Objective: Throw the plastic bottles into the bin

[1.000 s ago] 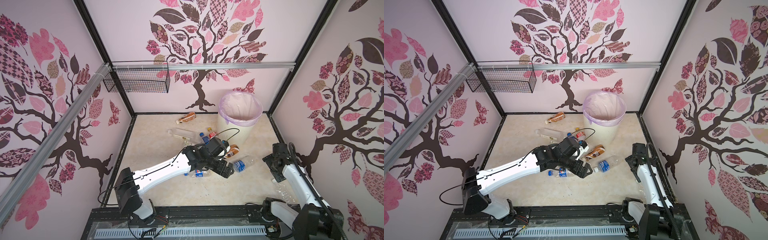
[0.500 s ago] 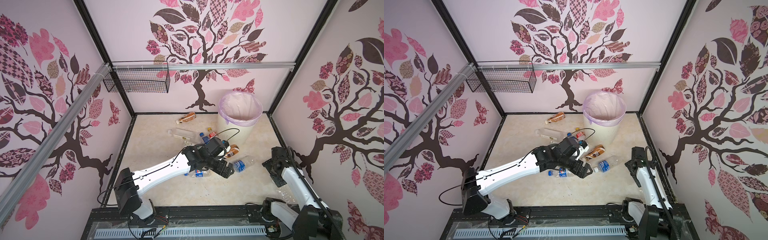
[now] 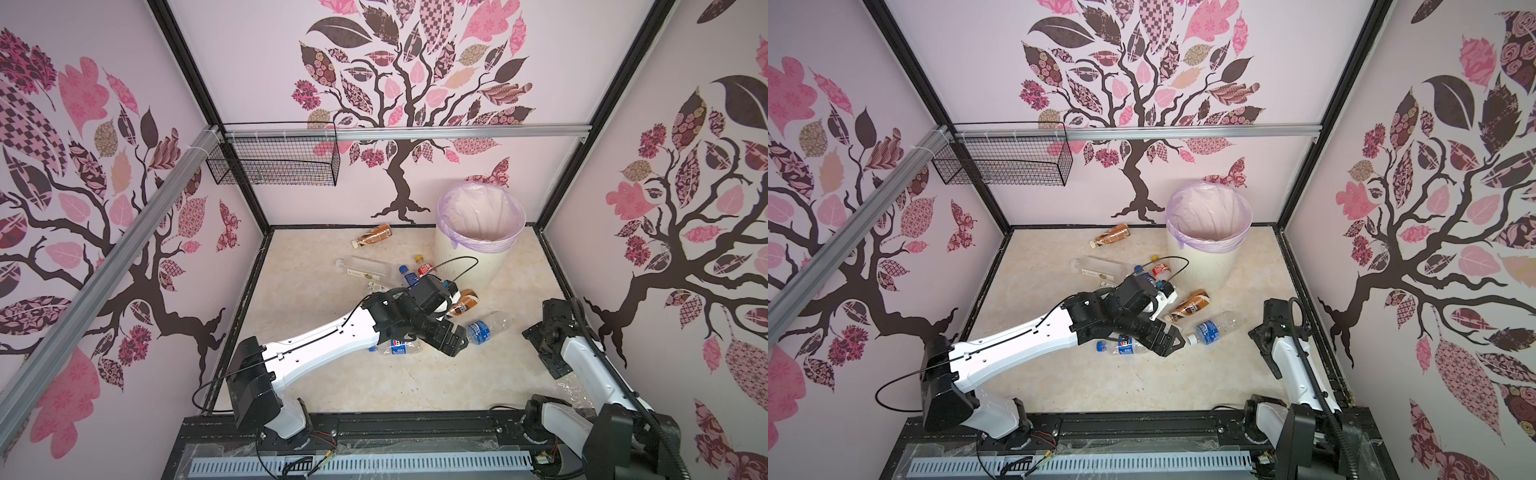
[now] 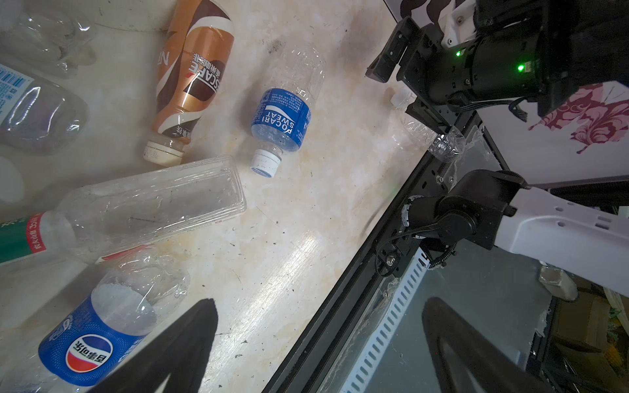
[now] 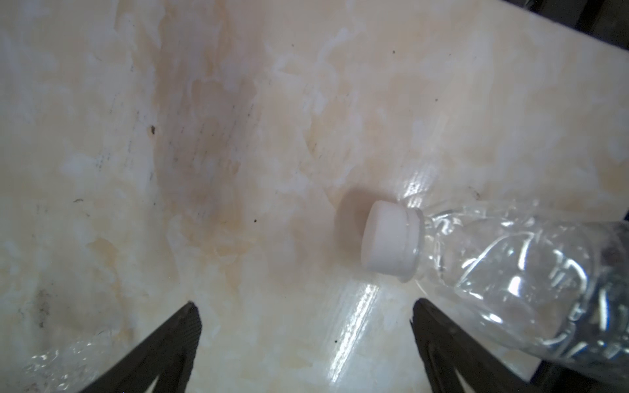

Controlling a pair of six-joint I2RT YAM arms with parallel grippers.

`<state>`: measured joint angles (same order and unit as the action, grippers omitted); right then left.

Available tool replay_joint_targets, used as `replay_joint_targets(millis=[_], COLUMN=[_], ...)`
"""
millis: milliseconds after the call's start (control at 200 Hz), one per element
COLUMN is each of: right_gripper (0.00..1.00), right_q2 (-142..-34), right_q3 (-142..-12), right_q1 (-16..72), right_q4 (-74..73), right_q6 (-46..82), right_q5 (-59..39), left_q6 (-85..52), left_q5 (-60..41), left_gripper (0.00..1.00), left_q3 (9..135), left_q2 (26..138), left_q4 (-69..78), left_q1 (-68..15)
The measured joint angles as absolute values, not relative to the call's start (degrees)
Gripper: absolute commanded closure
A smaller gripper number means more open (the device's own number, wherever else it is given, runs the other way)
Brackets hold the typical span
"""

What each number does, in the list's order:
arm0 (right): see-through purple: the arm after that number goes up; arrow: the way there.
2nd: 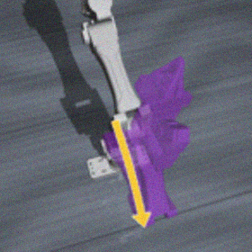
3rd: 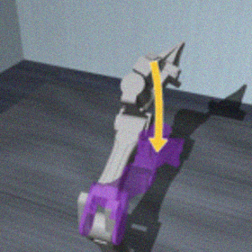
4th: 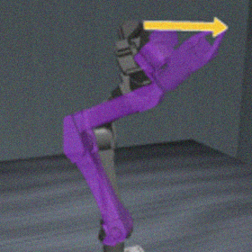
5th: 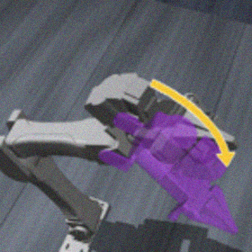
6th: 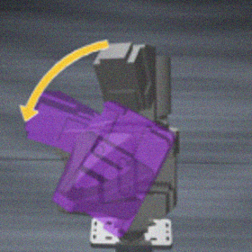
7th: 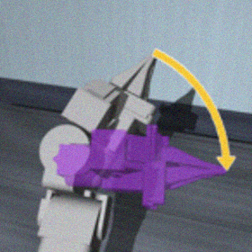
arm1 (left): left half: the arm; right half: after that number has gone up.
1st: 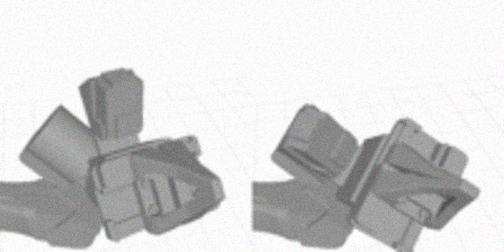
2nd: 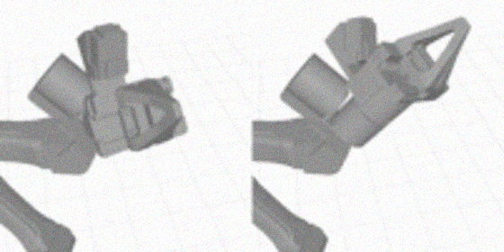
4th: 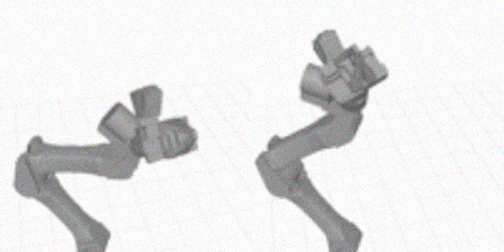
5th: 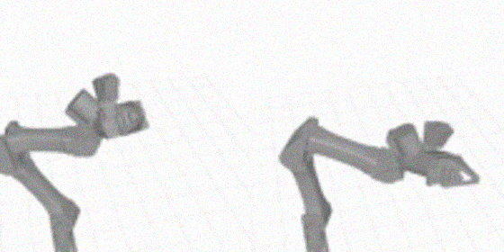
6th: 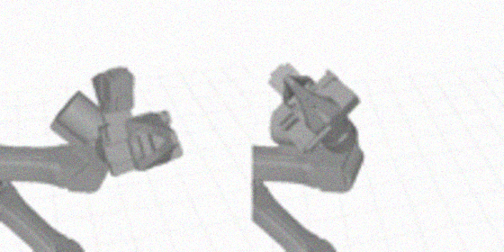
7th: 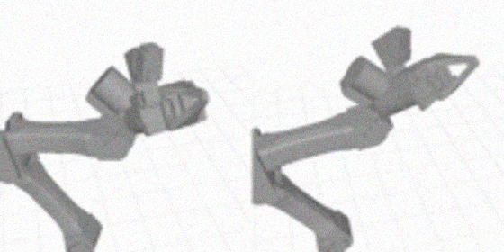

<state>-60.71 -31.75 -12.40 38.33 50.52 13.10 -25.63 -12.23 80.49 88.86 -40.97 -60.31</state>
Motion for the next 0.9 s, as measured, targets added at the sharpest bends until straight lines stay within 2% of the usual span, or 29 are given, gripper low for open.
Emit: replay_joint_targets(millis=[515, 725, 900], right_gripper=[0.01, 0.01, 0.01], right_q2=[-60.1, -50.8, -52.2], right_q3=[-36.8, -35.1, -32.2], right_q1=[-12.5, -12.5, -12.5], right_q4=[40.9, 44.1, 46.7], right_q6=[49.6, 62.5, 75.0], right_q5=[12.9, 13.4, 11.0], left_q6=[-25.3, -24.8, -24.1], left_q5=[-12.2, -12.3, -12.3], left_gripper=[0.02, 0.02, 0.02], left_q3=[80.5, 80.4, 79.3], left_q2=[88.9, 88.8, 87.3], left_q4=[-40.1, -40.1, -40.8], left_q1=[-60.3, -60.3, -60.3])
